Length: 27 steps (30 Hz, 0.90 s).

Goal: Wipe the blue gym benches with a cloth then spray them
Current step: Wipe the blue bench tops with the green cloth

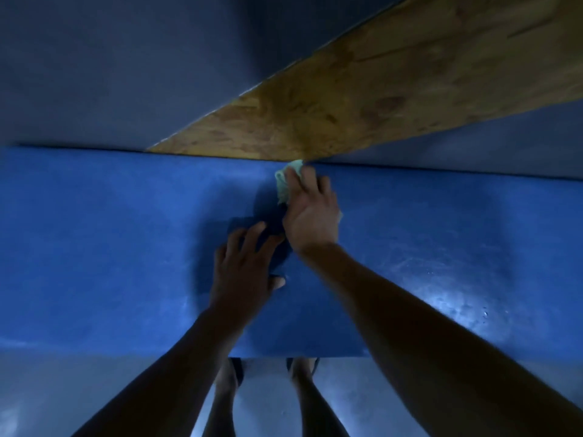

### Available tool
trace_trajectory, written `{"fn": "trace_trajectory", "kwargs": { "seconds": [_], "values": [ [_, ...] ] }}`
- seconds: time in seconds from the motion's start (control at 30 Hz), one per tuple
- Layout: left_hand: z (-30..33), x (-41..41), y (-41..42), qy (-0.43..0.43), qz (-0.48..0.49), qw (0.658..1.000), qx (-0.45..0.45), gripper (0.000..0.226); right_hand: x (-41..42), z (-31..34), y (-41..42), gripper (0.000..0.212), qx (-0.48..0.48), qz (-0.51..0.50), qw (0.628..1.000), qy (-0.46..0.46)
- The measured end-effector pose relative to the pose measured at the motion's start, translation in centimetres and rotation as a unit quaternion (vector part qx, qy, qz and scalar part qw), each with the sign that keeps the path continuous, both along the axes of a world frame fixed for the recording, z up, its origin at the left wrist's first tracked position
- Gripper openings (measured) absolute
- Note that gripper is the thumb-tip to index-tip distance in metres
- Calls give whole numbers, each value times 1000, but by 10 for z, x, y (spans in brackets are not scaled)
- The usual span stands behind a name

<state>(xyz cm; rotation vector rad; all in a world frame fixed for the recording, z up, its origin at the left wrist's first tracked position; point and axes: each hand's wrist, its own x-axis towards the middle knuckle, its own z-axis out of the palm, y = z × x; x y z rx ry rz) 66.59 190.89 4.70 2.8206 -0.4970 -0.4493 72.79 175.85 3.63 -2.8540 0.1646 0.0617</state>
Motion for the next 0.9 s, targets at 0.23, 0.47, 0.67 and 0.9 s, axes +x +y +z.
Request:
{"fn": "trace_trajectory", "kwargs": {
  "seconds": [0.23,0.47,0.67,0.9],
  "values": [
    [19,33,69,-35,15,999,-28,82,-27,13,-128,62,-46,-89,994,50],
    [7,41,116,-14,42,999,18,84,-4,2,-5,49,-43,-255,964,57],
    [7,45,118,-4,45,998,39,79,9,7,90,56,-17,92,996,6],
    [6,48,123,10,38,999,26,76,-18,12,-65,70,-97,-93,989,70]
  ]
}}
